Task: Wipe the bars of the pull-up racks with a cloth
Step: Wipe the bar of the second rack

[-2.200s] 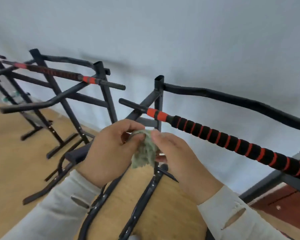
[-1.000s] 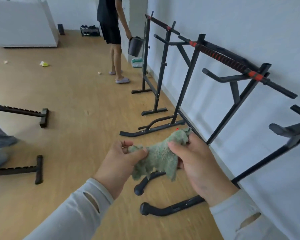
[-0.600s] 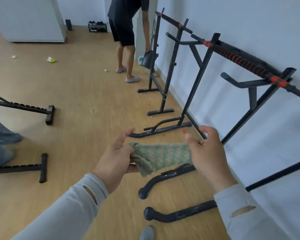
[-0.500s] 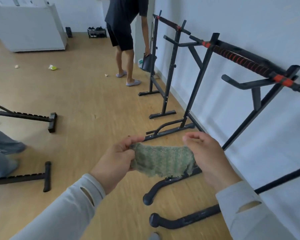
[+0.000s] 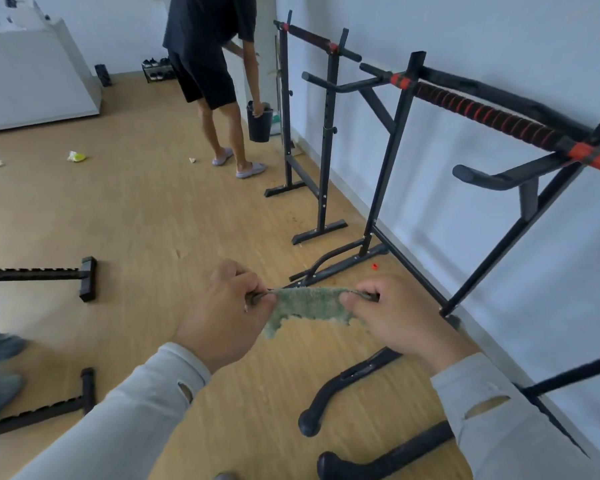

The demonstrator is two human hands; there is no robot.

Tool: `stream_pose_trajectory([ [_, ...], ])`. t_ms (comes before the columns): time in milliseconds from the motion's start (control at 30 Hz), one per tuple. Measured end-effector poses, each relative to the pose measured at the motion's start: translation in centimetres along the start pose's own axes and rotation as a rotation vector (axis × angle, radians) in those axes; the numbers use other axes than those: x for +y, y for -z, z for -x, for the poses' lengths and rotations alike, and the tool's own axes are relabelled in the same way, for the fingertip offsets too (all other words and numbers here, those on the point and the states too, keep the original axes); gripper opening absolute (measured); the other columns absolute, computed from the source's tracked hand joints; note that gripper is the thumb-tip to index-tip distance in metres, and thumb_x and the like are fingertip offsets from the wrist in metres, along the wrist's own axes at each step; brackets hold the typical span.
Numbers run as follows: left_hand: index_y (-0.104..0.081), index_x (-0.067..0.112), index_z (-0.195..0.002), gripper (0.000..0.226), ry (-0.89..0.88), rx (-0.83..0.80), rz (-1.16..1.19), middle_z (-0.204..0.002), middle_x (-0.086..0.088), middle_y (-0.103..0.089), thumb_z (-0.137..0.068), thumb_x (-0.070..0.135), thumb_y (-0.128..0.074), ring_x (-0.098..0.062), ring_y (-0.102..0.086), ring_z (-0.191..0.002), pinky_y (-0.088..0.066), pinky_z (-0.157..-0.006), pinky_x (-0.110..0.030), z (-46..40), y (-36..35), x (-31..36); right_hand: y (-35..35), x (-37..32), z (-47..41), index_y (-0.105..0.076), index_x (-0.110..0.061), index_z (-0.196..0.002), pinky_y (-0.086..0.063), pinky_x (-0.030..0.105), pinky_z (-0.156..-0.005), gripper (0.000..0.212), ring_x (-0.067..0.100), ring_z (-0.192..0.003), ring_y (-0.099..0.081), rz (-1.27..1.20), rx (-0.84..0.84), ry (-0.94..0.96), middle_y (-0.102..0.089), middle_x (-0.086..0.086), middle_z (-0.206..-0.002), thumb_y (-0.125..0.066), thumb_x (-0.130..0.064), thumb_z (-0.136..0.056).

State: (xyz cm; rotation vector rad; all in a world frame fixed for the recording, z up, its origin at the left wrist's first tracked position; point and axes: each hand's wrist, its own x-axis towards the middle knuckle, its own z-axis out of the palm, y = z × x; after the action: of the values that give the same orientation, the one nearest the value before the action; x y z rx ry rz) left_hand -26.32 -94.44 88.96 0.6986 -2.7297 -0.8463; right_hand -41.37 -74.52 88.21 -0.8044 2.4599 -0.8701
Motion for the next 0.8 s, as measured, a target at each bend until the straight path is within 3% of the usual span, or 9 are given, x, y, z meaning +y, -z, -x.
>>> stream_pose_trajectory([
  [100,-0.056,0.01,-0.069,0.028,0.054,-0.077,0.32,-0.111,0.019,-0.062,-0.093,0.023,-0.063,0.009,-0.057,-0.103,-0.041,-0.075,-0.018,-2.9,0.4,-0.7,-0.5,-0.6,-2.2,-0.069,-0.012,-0.087,-0.038,0.023,-0.057,0.04,0.001,-0.055,-0.046,-0.034,0.036,-0.056,-0.053,-0.011,-0.071,-0.06,-0.05,-0.096],
  [200,-0.049,0.013,-0.068,0.031,0.14,-0.133,0.648,-0.064,0.012,-0.057,-0.096,0.02,-0.059,-0.012,-0.053,-0.056,-0.039,-0.051,-0.02,-6.5,1.2,-1.5,-2.3,-2.7,-3.9,-0.06,-0.036,-0.12,-0.043,0.022,-0.085,0.029,-0.006,-0.104,-0.052,-0.054,0.249,-0.106,-0.053,-0.022,-0.115,-0.059,-0.052,-0.096],
  [267,-0.052,0.015,-0.07,0.031,0.14,-0.194,0.774,-0.055,0.004,-0.047,-0.099,0.023,-0.058,-0.013,-0.044,-0.049,-0.037,-0.043,-0.022,-8.7,1.9,-2.0,-3.8,-5.5,-4.8,-0.06,-0.039,-0.118,-0.045,0.017,-0.083,0.025,-0.009,-0.104,-0.056,-0.171,0.355,-0.103,-0.06,-0.024,-0.117,-0.057,-0.052,-0.097],
  [400,-0.074,0.018,-0.096,0.034,-0.072,-0.466,0.835,-0.09,-0.001,-0.074,-0.101,0.043,-0.052,-0.019,-0.07,-0.088,-0.057,-0.078,-0.031,-13.3,3.7,-5.0,-6.5,-11.5,-8.3,-0.074,-0.029,-0.105,-0.06,0.035,-0.087,0.04,0.01,-0.093,-0.073,-0.662,0.148,-0.071,-0.077,-0.005,-0.098,-0.057,-0.063,-0.091],
  [500,-0.066,0.018,-0.131,0.045,-0.124,-0.777,0.894,-0.131,0.002,-0.067,-0.093,0.029,-0.043,-0.013,-0.059,-0.127,-0.047,-0.107,-0.035,-16.2,5.9,-7.3,-7.1,-14.5,-11.2,-0.075,-0.035,-0.103,-0.06,0.039,-0.089,0.027,0.014,-0.09,-0.074,-0.666,0.207,-0.106,-0.078,-0.004,-0.095,-0.067,-0.056,-0.09],
  [567,-0.07,0.009,-0.124,0.038,-0.111,-0.742,0.885,-0.131,0.003,-0.068,-0.095,0.012,-0.046,-0.011,-0.061,-0.124,-0.049,-0.105,-0.029,-18.2,7.6,-8.4,-7.7,-16.0,-13.0,-0.077,-0.033,-0.101,-0.06,0.041,-0.089,0.012,0.013,-0.09,-0.075,-0.677,0.3,-0.143,-0.079,-0.006,-0.095,-0.067,-0.039,-0.097],
  [667,-0.075,0.006,-0.102,0.027,0.088,-0.426,0.929,-0.113,-0.005,-0.076,-0.096,-0.004,-0.051,-0.018,-0.071,-0.107,-0.06,-0.09,-0.032,-21.4,8.9,-11.1,-8.2,-17.2,-15.8,-0.076,-0.015,-0.105,-0.059,0.048,-0.089,0.022,0.024,-0.093,-0.076,-1.031,0.39,-0.243,-0.079,0.007,-0.1,-0.057,-0.025,-0.104],
  [733,-0.072,0.017,-0.106,0.014,0.134,-0.312,0.823,-0.108,-0.005,-0.075,-0.097,0.015,-0.061,-0.022,-0.073,-0.099,-0.061,-0.088,-0.039,-23.1,9.1,-12.7,-8.0,-17.8,-17.0,-0.076,-0.006,-0.107,-0.057,0.045,-0.084,0.032,0.03,-0.098,-0.075,-1.304,0.329,-0.264,-0.077,0.016,-0.109,-0.05,-0.025,-0.105],
  [800,-0.071,0.025,-0.112,0.031,0.162,-0.464,0.777,-0.107,0.001,-0.076,-0.092,0.048,-0.066,-0.019,-0.072,-0.099,-0.057,-0.094,-0.043,-24.0,9.1,-13.1,-7.9,-17.9,-18.0,-0.081,-0.006,-0.101,-0.055,0.046,-0.087,0.039,0.031,-0.099,-0.074,-1.416,0.242,-0.248,-0.075,0.018,-0.113,-0.048,-0.026,-0.103],
])
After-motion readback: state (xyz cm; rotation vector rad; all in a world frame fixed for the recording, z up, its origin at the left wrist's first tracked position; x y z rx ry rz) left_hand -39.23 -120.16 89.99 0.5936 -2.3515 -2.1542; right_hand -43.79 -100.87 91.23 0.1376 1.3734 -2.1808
